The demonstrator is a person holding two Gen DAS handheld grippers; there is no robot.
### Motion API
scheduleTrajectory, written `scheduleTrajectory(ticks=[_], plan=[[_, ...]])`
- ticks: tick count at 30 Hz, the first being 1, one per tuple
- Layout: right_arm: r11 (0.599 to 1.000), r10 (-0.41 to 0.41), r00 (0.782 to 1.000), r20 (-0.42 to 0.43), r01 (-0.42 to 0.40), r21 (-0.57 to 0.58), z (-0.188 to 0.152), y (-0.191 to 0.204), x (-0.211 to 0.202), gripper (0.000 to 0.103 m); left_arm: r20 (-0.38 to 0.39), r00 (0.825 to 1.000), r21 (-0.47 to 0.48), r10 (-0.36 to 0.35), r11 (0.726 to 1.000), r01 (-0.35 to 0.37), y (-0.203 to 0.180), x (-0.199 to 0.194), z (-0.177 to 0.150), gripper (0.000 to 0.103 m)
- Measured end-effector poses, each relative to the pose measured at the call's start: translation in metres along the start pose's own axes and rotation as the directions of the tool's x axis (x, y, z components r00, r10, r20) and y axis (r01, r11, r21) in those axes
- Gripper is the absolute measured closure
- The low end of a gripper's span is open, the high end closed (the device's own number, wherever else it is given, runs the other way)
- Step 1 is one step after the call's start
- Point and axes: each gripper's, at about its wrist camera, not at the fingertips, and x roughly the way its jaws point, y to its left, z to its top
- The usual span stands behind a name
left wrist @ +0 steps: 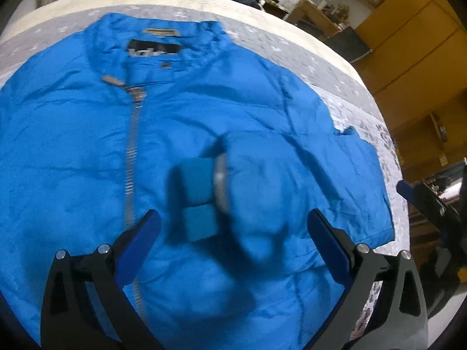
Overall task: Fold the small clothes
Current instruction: 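Fold the held sleeve across the jacket front with the right tool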
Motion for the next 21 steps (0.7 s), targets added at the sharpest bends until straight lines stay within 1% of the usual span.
scheduleTrajectory(ticks=[1,2,3,5,6,7,8,10,12,14,16,18,21], plan=[[1.000,-0.005,1.000,0.006,0.005,0.017,0.002,-0.007,-0.001,0.030,-0.009,1.000,-0.001,0.001,1.000,-0.001,-0.004,0.004,0.002,0.022],[1.000,-0.012,1.000,0.008,0.012,0.027,0.002,-0.013,-0.003,0.030,-0.012,1.000,-0.001,0.022,1.000,-0.022,-0.006,0.006,0.002,0.035],[0.999,-0.028,1.000,0.010,0.028,0.043,0.003,-0.018,-0.003,0.030,-0.003,0.999,0.004,0.046,0.999,-0.046,-0.009,0.008,0.003,0.038],[0.998,-0.034,0.999,0.011,0.034,0.055,0.003,-0.023,-0.003,0.030,0.012,0.998,0.015,0.055,0.998,-0.055,-0.013,0.009,0.005,0.059],[0.998,-0.035,0.999,0.010,0.034,0.062,0.002,-0.025,-0.002,0.030,0.020,0.998,0.015,0.056,0.998,-0.057,-0.015,0.009,0.005,0.064],[0.997,-0.039,0.999,0.008,0.038,0.066,0.002,-0.026,-0.001,0.030,0.030,0.998,0.012,0.051,0.999,-0.051,-0.016,0.007,0.005,0.073],[0.997,-0.042,0.999,0.008,0.041,0.068,0.002,-0.027,-0.001,0.030,0.043,0.998,0.014,0.050,0.999,-0.051,-0.018,0.005,0.005,0.077],[0.996,-0.046,0.999,0.012,0.045,0.077,0.002,-0.030,-0.002,0.030,0.079,0.995,0.022,0.059,0.998,-0.061,-0.019,-0.004,0.004,0.082],[0.996,-0.039,0.999,0.021,0.038,0.087,0.003,-0.033,-0.005,0.030,0.135,0.989,0.016,0.053,0.998,-0.056,-0.017,-0.019,0.004,0.084],[0.995,-0.033,0.999,0.033,0.030,0.096,0.003,-0.036,-0.010,0.030,0.176,0.984,-0.005,0.036,0.999,-0.036,-0.008,-0.035,0.006,0.085],[0.994,-0.024,0.999,0.049,0.019,0.111,0.004,-0.040,-0.015,0.030,0.218,0.975,-0.023,0.043,0.999,-0.039,0.003,-0.052,0.006,0.086],[0.993,-0.019,0.998,0.054,0.013,0.120,0.004,-0.043,-0.017,0.030,0.271,0.959,-0.039,0.080,0.997,-0.072,0.018,-0.072,0.005,0.086],[0.992,0.002,0.999,0.040,-0.007,0.125,0.004,-0.043,-0.012,0.030,0.337,0.930,-0.081,0.145,0.989,-0.125,0.045,-0.097,0.004,0.086]])
